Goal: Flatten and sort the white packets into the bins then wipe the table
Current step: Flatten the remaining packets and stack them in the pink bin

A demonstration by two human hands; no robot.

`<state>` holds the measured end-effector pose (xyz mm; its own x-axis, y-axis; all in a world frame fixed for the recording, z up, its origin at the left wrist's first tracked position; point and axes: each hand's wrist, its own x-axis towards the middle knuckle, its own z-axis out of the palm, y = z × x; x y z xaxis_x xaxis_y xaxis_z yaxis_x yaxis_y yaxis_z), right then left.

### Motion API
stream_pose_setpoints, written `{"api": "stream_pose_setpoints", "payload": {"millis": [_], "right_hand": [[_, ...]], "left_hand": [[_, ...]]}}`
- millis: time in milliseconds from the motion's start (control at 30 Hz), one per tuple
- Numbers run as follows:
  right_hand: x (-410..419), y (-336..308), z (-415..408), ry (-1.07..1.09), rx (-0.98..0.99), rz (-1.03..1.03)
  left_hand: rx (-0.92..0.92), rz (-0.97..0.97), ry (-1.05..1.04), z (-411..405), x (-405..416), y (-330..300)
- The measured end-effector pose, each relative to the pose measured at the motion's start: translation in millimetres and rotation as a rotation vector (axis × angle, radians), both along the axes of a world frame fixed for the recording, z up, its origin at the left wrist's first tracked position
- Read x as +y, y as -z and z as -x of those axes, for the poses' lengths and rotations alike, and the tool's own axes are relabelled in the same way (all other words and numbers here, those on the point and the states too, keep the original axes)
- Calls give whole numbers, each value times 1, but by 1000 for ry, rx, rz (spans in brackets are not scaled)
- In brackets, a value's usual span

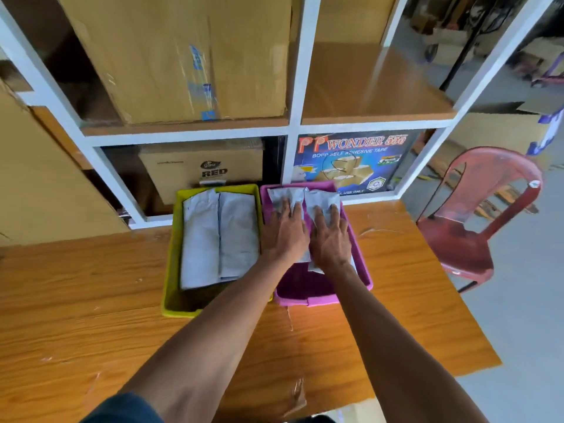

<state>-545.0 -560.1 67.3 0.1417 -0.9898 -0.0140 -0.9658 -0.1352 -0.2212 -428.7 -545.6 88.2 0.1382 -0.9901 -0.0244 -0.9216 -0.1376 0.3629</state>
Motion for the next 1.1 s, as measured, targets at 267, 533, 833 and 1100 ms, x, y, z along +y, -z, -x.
{"api": "stream_pose_setpoints", "payload": {"millis": [267,533,833,1100], "right_hand": [[-29,40,18,-148,-1,-86],[-53,74,27,-289,-12,-299],[-70,89,30,-404,-71,-219],[-76,116,27,-358,-35,-328]], "left_hand": [[-94,-126,-115,22,-22,32],[43,-235,-123,26,-29,76],[-54,-95,-115,38,-42,80],[9,-235,-29,24,-36,137]]}}
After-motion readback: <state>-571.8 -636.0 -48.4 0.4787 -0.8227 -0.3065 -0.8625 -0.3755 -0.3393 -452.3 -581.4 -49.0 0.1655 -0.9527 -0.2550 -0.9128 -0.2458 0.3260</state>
